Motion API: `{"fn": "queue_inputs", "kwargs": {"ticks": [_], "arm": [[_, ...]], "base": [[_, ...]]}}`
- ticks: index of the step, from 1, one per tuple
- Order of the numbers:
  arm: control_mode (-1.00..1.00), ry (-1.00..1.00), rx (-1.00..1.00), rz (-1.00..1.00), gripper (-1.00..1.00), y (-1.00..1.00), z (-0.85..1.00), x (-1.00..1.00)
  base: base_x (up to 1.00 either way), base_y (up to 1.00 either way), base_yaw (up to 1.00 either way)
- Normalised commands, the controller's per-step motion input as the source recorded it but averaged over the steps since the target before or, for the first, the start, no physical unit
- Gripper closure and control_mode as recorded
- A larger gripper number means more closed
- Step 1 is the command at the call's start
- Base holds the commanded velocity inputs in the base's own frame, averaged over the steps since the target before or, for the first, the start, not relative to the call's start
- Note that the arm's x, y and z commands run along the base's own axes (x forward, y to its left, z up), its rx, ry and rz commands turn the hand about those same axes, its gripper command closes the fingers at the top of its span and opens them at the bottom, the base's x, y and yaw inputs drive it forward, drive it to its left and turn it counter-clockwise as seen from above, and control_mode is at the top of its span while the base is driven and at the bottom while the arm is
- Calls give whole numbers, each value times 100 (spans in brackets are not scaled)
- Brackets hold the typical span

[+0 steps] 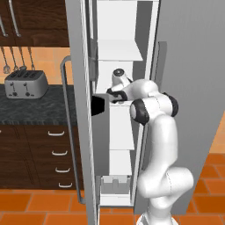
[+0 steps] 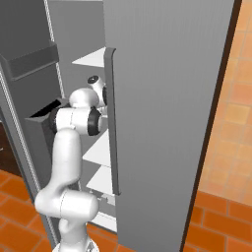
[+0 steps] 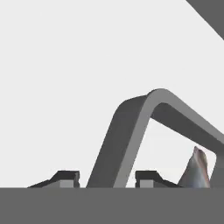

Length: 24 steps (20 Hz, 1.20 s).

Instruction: Take the meat container that has the fish and place it on the second highest rack of the freezer. Then take the vegetable container that has the carrot and eggplant and place it on the highest rack of the freezer.

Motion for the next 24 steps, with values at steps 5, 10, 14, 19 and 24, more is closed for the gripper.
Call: {"fn": "queue_inputs", "kwargs": {"ticks": [5,10,14,19,24], "arm": [[-100,-19,-3,0,-100,18,12,-64],[-100,-24,-6,0,-100,43,2,-100],[-100,-16,-1,0,-100,24,38,-100],[-100,-4,5,0,-100,10,58,-100],[-100,0,17,1,-100,0,52,-100]], "base": [[0,0,0],[0,0,0],[0,0,0],[0,0,0],[0,0,0]]}}
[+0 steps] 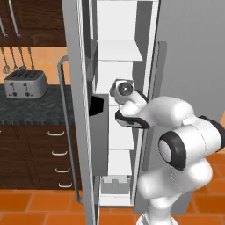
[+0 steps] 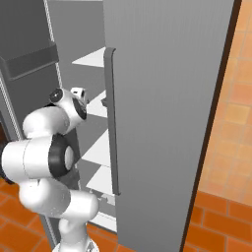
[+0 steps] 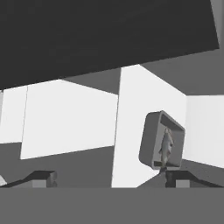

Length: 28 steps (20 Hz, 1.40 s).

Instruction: Take the meat container that has the fish and place it on the second highest rack of the freezer. Then take the vegetable container that has the carrot and eggplant and place it on the highest rack of the freezer.

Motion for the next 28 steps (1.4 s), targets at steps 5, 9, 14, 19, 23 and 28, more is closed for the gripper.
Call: {"fn": "queue_inputs", "kwargs": {"ticks": [5,9,14,19,23,28], "arm": [[-100,0,19,2,-100,0,68,-100],[-100,-3,3,0,-100,0,96,-100],[-100,-4,0,0,-100,0,75,-100],[-100,0,2,13,-100,-38,37,-97],[-100,7,7,23,-100,-53,16,-90],[-100,15,0,8,-100,-6,0,-59]], "base": [[0,0,0],[0,0,0],[0,0,0],[0,0,0],[0,0,0],[0,0,0]]}}
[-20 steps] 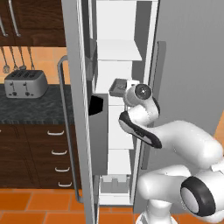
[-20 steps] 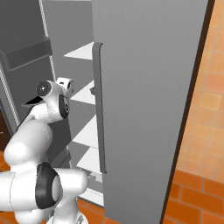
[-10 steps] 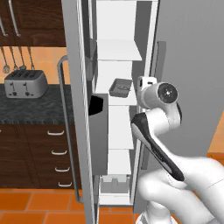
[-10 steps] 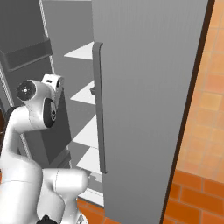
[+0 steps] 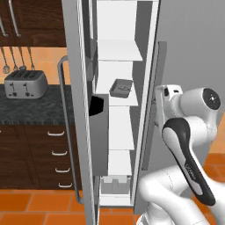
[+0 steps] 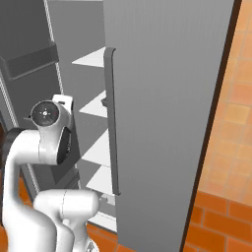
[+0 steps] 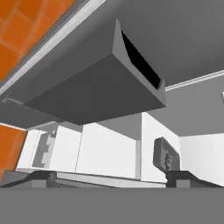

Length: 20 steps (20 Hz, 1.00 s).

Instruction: Take the meat container that has the fish and place it on the second highest rack of the freezer. Then take the vegetable container that has the carrot and eggplant and place it on the highest rack of the freezer.

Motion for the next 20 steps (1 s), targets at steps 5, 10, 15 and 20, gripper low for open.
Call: {"fn": "queue_inputs", "kwargs": {"ticks": [5,10,15,20], "arm": [[-100,0,-1,0,-100,3,0,-78],[-100,0,0,0,-100,-1,1,-98],[100,1,0,0,-100,0,0,-10],[100,0,0,0,-100,0,0,0]], "base": [[0,0,0],[0,0,0],[-13,0,7],[-98,0,45]]}}
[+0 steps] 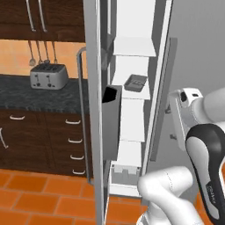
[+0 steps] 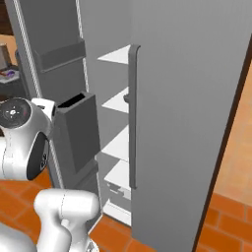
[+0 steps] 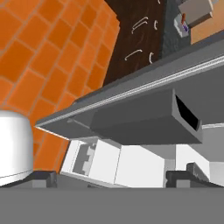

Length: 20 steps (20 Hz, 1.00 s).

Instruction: Take the meat container that has the fish and place it on the second highest rack of the freezer. Then take the vegetable container that has the carrot and eggplant and place it on the highest rack of the freezer.

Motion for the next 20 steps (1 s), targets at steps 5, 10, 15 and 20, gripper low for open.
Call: {"fn": "queue_inputs", "kwargs": {"ticks": [5,10,15,20], "arm": [[100,0,0,0,-100,0,0,0],[100,0,0,0,-100,0,0,0],[100,0,0,0,-100,0,0,0],[100,0,0,0,-100,0,0,0]], "base": [[-100,0,52],[-58,-12,52],[-17,-66,54],[-45,-36,53]]}}
